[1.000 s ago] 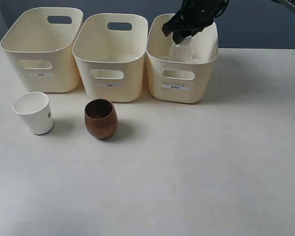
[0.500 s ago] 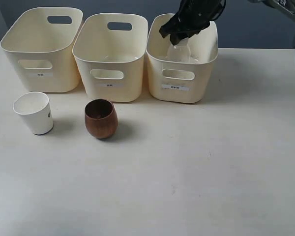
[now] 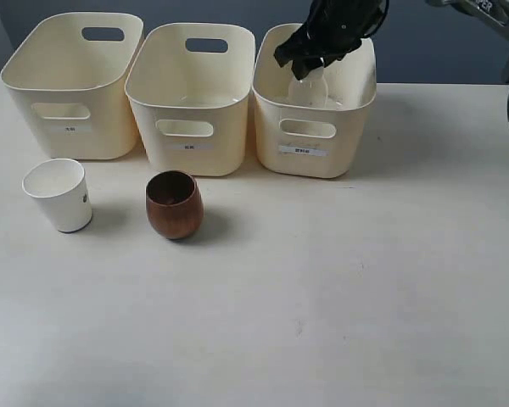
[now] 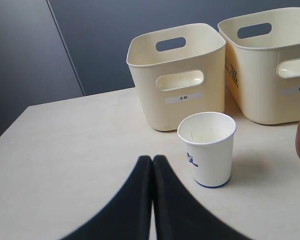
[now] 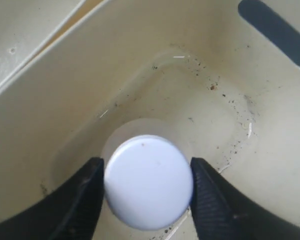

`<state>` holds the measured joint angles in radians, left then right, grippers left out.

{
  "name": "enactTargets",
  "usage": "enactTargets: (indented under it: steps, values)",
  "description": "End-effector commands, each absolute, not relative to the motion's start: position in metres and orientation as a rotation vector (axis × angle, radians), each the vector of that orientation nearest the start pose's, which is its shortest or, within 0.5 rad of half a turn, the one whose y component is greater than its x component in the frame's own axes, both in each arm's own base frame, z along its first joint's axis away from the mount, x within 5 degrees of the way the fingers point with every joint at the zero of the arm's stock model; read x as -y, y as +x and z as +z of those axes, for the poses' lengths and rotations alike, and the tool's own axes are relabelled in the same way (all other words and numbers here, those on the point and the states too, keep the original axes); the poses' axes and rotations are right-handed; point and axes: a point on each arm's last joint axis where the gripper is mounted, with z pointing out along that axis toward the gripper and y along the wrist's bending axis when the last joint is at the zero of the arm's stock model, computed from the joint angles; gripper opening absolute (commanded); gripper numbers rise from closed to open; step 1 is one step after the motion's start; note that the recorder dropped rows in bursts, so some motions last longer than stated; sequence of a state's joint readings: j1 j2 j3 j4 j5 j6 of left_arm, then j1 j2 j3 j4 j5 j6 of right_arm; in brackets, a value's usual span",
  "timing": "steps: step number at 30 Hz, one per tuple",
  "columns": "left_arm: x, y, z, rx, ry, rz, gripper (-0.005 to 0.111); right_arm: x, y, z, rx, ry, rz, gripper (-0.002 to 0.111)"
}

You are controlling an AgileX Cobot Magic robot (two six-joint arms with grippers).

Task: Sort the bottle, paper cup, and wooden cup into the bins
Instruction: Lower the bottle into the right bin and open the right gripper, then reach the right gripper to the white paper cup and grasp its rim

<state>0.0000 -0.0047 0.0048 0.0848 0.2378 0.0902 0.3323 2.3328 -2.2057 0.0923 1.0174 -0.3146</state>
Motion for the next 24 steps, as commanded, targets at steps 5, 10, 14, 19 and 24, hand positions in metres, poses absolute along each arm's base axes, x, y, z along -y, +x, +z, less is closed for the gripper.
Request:
enactTargets:
  steps: [5, 10, 14, 19, 24]
  values:
    - [-0.001, 0.056, 0.192, -1.712, 0.133, 0.137, 0.0, -0.176, 0.487, 0.245, -2.472, -0.766, 0.176, 0.057]
    - [-0.001, 0.056, 0.192, -1.712, 0.133, 0.137, 0.0, -0.175, 0.482, 0.263, -2.439, -0.755, 0.188, 0.057]
    - [-0.001, 0.056, 0.192, -1.712, 0.133, 0.137, 0.0, -0.174, 0.479, 0.273, -2.431, -0.756, 0.189, 0.057]
    - [-0.001, 0.056, 0.192, -1.712, 0.133, 0.137, 0.0, -0.174, 0.472, 0.287, -2.422, -0.75, 0.222, 0.057]
    - [-0.001, 0.056, 0.192, -1.712, 0.133, 0.137, 0.0, -0.183, 0.46, 0.305, -2.385, -0.794, 0.3, 0.057]
